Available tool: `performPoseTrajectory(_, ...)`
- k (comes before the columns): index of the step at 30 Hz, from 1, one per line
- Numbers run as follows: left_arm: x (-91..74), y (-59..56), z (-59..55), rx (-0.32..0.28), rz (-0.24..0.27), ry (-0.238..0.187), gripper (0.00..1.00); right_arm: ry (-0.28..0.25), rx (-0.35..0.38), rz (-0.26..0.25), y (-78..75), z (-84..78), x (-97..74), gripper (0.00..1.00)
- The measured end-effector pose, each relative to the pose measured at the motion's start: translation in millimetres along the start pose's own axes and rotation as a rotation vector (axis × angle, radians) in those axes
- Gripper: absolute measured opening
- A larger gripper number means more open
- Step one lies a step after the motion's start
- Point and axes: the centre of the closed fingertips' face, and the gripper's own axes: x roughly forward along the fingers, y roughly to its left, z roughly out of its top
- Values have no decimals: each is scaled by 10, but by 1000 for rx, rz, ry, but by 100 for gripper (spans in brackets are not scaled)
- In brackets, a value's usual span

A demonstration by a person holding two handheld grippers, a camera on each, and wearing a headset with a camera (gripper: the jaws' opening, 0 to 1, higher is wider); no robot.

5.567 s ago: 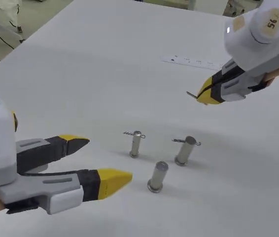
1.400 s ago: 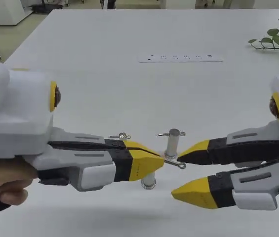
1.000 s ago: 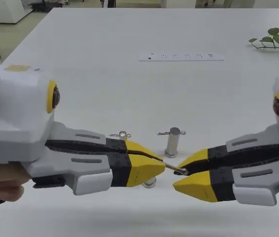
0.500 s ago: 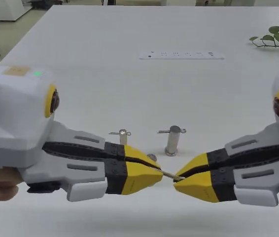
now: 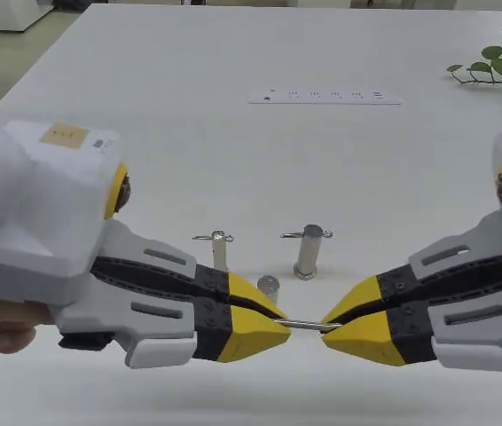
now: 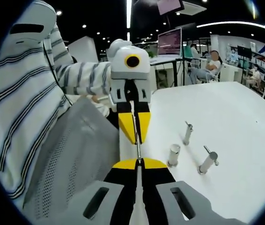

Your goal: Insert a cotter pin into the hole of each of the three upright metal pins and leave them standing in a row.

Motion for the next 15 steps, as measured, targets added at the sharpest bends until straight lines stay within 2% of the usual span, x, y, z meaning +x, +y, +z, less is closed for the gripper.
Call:
performPoseTrajectory(4, 0, 56, -2, 21, 22, -3, 2, 11, -1, -8, -43, -10, 0, 3)
performPoseTrajectory(7, -2, 145, -19, 74, 63, -8, 5, 37, -6, -23, -99, -41, 0, 3)
performPoseTrajectory(10, -21, 265, -8, 76, 117, -39, 17, 68, -1, -45, -180, -101, -7, 3)
performPoseTrajectory(12, -37, 361, -19, 49, 157, -58, 27, 97, 9, -62, -242, -161, -11, 3)
performPoseTrajectory(15, -52, 484, -85, 62, 211, -48, 34, 138, 21, -84, -328, -246, -13, 3)
